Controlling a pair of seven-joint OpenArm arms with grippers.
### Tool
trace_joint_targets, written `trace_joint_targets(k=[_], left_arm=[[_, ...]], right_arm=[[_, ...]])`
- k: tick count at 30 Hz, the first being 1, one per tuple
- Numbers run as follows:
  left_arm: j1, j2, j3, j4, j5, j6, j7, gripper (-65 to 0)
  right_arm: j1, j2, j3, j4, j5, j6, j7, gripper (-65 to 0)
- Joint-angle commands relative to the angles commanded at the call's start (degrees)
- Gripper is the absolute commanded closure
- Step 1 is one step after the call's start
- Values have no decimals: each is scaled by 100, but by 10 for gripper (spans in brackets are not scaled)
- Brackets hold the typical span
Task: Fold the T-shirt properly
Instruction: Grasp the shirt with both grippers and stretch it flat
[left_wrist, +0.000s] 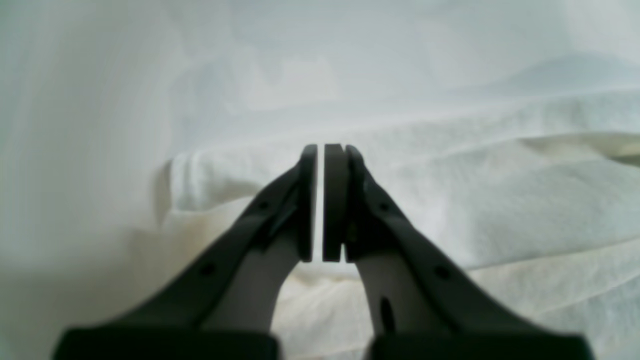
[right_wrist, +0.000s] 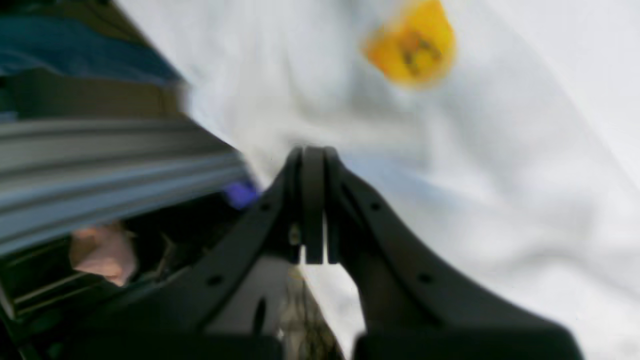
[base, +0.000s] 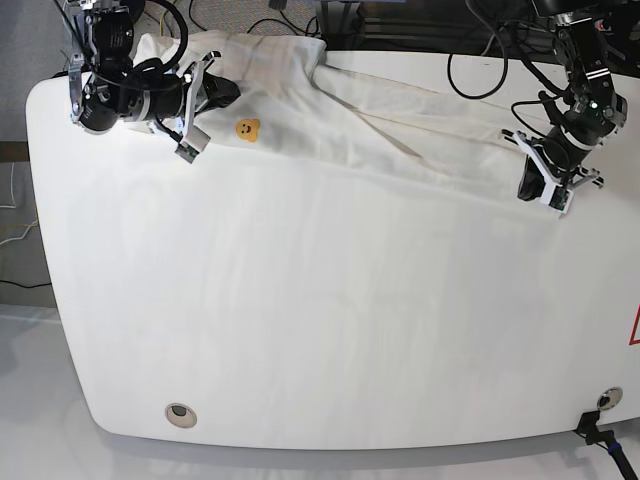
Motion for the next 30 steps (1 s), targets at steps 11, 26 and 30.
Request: trace_joint_targets(k=[11, 26, 30], left_arm=[[53, 9, 255, -1125, 9, 0, 0, 0], [26, -158, 264, -1266, 0, 0, -18, 0], [26, -158, 264, -1248, 0, 0, -18, 0]], right_arm=[[35, -132, -791, -1073, -835, 0, 835, 0], [668, 580, -1222, -1301, -835, 0, 923, 0], [1090, 721, -1582, -1468, -835, 0, 923, 0]])
